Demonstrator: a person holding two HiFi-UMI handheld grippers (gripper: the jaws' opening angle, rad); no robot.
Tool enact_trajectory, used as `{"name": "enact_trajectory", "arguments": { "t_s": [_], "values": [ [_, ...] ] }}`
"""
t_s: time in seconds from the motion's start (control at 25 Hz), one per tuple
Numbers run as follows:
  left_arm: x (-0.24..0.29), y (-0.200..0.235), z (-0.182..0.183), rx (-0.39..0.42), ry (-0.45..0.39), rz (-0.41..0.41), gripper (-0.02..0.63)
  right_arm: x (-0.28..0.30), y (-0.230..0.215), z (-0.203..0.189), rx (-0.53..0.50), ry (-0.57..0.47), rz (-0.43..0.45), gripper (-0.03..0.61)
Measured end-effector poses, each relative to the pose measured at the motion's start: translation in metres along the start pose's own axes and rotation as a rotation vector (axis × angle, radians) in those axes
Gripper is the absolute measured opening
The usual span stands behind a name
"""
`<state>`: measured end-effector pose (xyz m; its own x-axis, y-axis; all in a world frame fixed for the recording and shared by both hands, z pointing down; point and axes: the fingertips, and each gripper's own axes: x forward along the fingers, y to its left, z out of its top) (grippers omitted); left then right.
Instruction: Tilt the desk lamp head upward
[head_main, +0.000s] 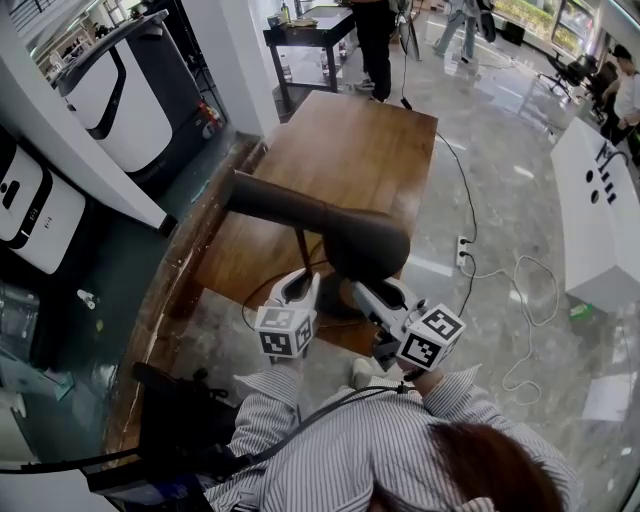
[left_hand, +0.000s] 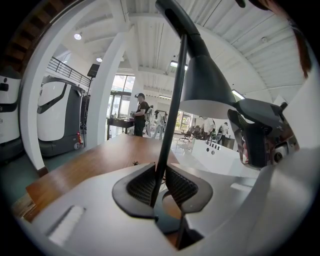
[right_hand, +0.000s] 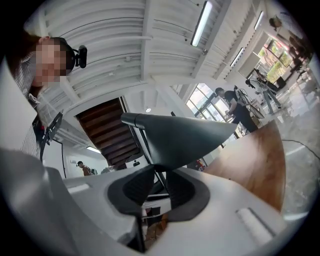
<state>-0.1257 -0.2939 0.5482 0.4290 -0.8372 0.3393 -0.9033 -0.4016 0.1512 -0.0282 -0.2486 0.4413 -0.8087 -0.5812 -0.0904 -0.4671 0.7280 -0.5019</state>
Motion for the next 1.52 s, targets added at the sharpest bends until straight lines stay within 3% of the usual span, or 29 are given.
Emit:
{"name": "enact_trajectory", "arguments": {
  "t_s": [0.28, 0.52, 0.92, 1.52],
  "values": [
    [-0.001, 0.000, -0.001, 0.011, 0.013, 0.005, 0.066, -0.014, -0.001, 0.027, -0.023, -0.051, -0.024, 0.071],
    [-0.002, 0.001, -0.002, 0.020, 0.013, 0.011, 0.064, -0.030, 0.000, 0.068, -0.152, -0.091, -0.061, 0.071],
    [-0.001, 0.000, -0.003, 0.047, 0.012, 0.018, 0.060, -0.038, 0.007, 0.109, -0.299, -0.043, -0.103, 0.071],
    [-0.001, -0.004, -0.006, 0.086, 0.018, 0.031, 0.054, -0.040, 0.041, 0.175, -0.446, -0.136, -0.065, 0.071]
  ]
}}
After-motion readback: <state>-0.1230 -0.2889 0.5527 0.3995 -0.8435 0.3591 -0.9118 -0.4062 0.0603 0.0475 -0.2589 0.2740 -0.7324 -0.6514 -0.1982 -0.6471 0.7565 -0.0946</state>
